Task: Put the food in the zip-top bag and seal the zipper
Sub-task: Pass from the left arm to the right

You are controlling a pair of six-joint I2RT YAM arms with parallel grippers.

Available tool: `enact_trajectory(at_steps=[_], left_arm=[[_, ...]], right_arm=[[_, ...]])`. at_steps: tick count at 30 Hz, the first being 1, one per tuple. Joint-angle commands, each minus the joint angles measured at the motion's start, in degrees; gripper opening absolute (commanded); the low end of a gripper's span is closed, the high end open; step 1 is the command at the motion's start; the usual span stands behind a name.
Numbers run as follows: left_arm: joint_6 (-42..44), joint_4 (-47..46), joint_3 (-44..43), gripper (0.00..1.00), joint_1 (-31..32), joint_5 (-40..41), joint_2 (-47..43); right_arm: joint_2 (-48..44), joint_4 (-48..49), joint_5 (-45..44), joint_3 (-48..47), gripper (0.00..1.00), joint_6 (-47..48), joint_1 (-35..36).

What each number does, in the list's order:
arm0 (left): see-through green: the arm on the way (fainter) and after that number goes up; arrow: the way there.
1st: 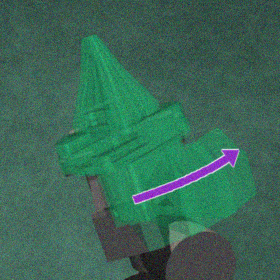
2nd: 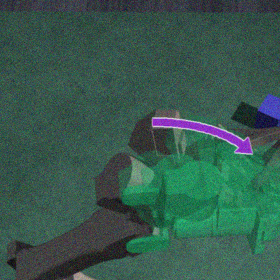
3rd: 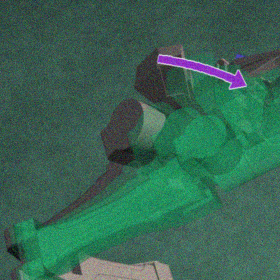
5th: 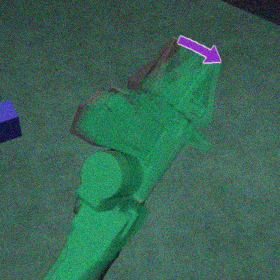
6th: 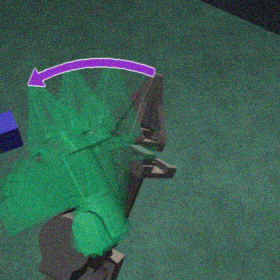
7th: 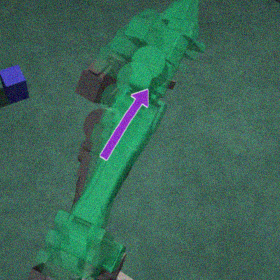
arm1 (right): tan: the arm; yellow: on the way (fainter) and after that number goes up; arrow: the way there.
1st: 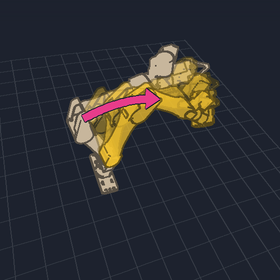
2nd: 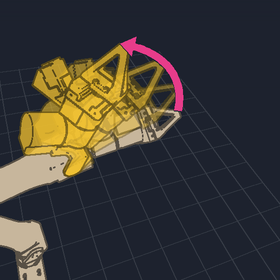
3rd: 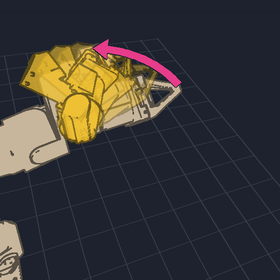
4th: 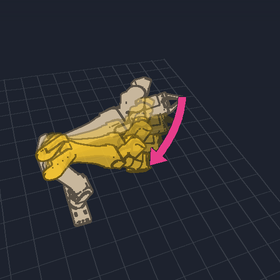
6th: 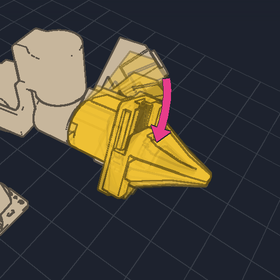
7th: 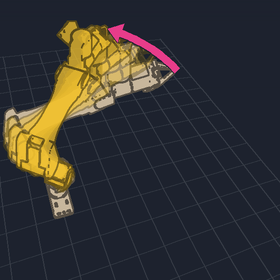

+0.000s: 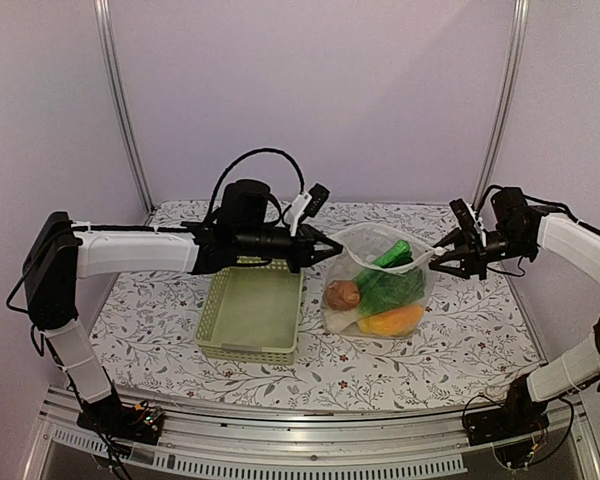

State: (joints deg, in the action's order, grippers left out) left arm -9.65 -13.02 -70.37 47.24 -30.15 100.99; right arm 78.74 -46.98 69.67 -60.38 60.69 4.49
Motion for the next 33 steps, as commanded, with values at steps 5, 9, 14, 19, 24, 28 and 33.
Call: enact_trajectory(at_steps=[5, 9, 14, 19, 24, 28, 33], left_arm=[[0.73, 0.32, -0.94, 0.00, -1.33, 1.18, 0.27], [0.61, 0.10, -0.41, 0.00, -1.44, 1.22, -0.11], [0.43, -0.08, -0.04, 0.00, -1.42, 1.16, -0.35], [0.50, 0.05, 0.38, 0.00, -1.45, 1.44, -0.74], [0.50, -0.05, 0.99, 0.00, -1.53, 2.04, -1.42], [0.38, -0.19, 1.45, 0.00, -1.56, 2.03, -1.62], [0.15, -0.43, 1.63, 0.00, -1.57, 1.80, -1.61]], right_arm=[[1.77, 2.15, 0.51, 1.75, 0.35, 4.15, 0.59], [3.23, 2.22, -0.29, 1.14, 0.28, 2.95, 0.55], [3.55, 2.73, -0.97, 0.50, 0.17, 0.99, 0.59], [3.29, 3.29, -1.81, 0.25, 0.10, -0.63, 0.22], [2.50, 3.46, -1.84, 0.44, 0.12, -1.42, -1.16], [1.65, 3.65, -1.73, 0.61, 0.19, -2.09, -1.62], [1.33, 3.70, -1.58, 0.64, 0.17, -2.97, -1.75]])
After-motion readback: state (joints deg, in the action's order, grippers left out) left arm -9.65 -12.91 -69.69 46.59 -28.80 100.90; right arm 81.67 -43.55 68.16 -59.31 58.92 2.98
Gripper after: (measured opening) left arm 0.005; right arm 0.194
